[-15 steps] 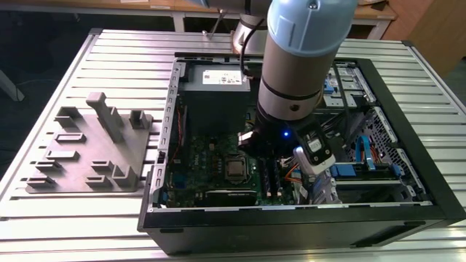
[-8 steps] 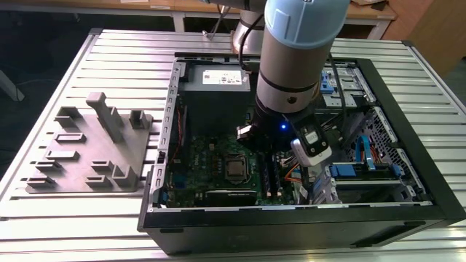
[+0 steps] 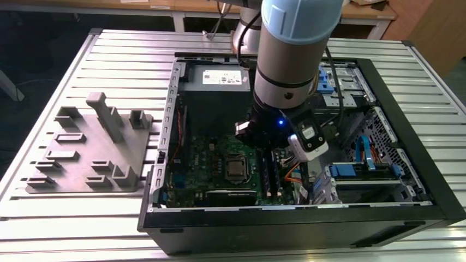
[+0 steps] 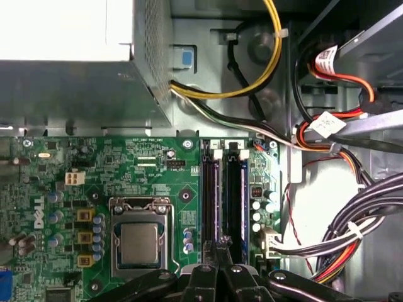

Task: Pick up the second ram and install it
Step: 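Press down the second ram until it locks into place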

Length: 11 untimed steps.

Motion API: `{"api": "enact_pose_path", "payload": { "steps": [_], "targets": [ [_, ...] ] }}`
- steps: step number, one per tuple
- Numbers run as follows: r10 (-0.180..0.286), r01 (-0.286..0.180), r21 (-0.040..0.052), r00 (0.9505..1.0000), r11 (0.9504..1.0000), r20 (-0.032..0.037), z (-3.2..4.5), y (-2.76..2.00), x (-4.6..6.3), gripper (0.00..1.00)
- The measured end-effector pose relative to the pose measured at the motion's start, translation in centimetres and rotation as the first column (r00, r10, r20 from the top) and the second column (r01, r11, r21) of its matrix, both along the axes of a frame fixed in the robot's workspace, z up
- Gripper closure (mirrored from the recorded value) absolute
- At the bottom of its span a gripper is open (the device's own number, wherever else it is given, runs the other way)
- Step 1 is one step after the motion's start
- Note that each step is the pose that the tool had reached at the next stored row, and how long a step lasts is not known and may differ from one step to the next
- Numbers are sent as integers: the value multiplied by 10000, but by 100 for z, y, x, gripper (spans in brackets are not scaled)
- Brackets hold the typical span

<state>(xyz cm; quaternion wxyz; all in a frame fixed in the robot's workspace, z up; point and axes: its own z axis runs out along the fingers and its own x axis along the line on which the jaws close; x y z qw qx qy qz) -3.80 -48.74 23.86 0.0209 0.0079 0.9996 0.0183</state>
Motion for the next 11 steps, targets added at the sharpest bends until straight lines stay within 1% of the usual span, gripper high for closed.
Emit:
{"api": "enact_pose_path", "payload": {
  "steps": [4, 11],
  "targets": [
    [-1, 1, 2, 10000, 10000, 1, 56, 2, -1, 93],
    [-1, 1, 2, 10000, 10000, 1, 62, 2, -1, 93]
  ]
}}
